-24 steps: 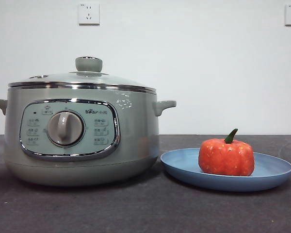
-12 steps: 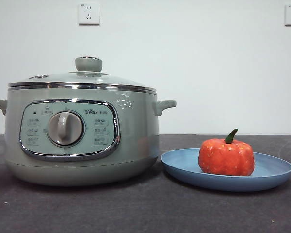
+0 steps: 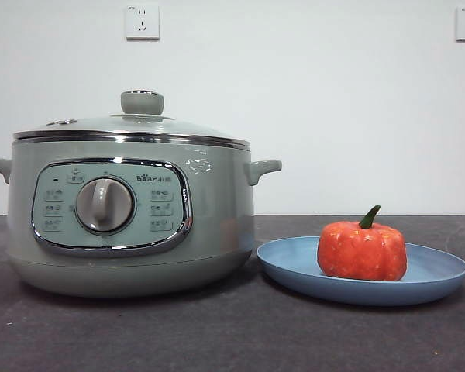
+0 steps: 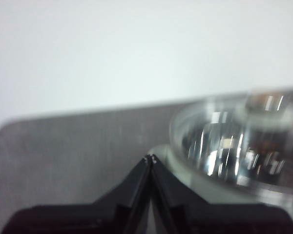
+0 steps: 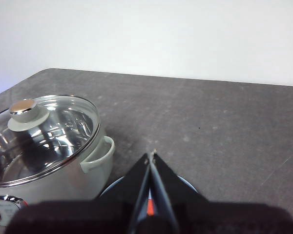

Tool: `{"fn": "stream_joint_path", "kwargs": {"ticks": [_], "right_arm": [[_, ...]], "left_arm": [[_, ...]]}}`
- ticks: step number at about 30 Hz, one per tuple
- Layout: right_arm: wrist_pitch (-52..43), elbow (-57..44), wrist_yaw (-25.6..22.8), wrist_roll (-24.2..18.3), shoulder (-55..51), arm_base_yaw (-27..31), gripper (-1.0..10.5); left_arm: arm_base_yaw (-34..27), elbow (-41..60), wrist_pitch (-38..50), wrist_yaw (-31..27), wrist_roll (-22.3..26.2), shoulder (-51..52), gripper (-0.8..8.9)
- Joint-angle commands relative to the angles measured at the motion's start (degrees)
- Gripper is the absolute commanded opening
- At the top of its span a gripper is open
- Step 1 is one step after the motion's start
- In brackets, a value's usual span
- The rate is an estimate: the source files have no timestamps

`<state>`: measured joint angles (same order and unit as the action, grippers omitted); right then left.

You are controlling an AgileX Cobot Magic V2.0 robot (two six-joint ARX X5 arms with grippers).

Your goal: Take the pumpkin out from the steamer,put the pumpkin in the blue plate,close the lid

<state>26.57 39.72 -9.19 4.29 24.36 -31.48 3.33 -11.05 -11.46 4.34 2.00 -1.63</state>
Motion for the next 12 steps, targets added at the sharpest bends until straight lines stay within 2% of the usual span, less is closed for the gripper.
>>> {"fn": "stream_joint_path", "kwargs": {"ticks": [1, 5, 7, 12], "right_arm": [[-0.37, -0.24, -0.17, 0.55, -0.11, -0.07, 0.0], [-0.37, -0.24, -0.17, 0.55, -0.11, -0.07, 0.0], [-0.39, -0.24, -0.2, 0.55, -0.11, -0.07, 0.0], [-0.35, -0.24, -0.17, 0.55, -0.11, -0.07, 0.0]], "left_arm": [[-0.57, 5.75, 3.41, 0.42, 0.85, 0.39, -0.03], [-0.57, 10.86, 4.2, 0.52, 0.33, 0.7, -0.03], [-0.57, 10.78, 0.85, 0.44, -0.31, 0.66, -0.03], [-0.57, 10.78, 0.94, 0.28, -0.31, 0.5, -0.03]]}}
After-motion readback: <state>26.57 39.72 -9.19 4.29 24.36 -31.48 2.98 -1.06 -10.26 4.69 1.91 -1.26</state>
